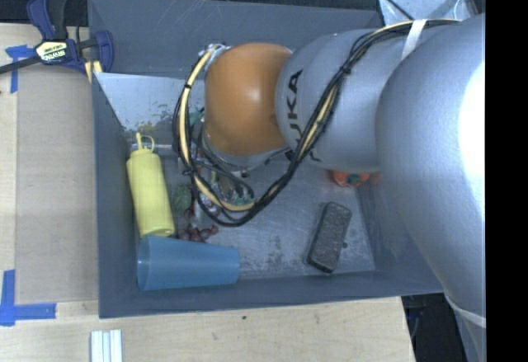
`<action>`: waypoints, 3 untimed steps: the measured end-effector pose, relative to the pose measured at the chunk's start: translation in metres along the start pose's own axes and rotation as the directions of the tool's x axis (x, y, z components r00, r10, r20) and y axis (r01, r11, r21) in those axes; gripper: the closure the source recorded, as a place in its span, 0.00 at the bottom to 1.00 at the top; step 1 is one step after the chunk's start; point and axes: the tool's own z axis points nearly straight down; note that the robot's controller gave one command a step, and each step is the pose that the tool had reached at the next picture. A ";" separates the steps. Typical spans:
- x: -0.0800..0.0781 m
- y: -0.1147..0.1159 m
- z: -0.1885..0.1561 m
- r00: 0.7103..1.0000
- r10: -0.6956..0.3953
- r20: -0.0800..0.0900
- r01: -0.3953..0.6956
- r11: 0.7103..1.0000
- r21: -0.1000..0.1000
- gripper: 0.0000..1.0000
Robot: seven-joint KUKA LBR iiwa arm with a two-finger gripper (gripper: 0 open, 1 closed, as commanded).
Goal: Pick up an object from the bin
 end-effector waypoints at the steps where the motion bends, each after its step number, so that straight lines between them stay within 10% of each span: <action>1: -0.037 0.014 0.025 0.956 -0.293 0.006 0.293 0.956 0.000 0.00; 2: -0.025 0.007 0.016 0.978 -0.210 0.001 0.210 0.978 -0.001 0.00; 3: -0.044 -0.014 0.039 0.914 -0.406 0.009 0.406 0.914 -0.001 1.00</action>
Offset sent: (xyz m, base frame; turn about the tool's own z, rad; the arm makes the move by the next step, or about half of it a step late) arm 0.0025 -0.0067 0.0048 0.0026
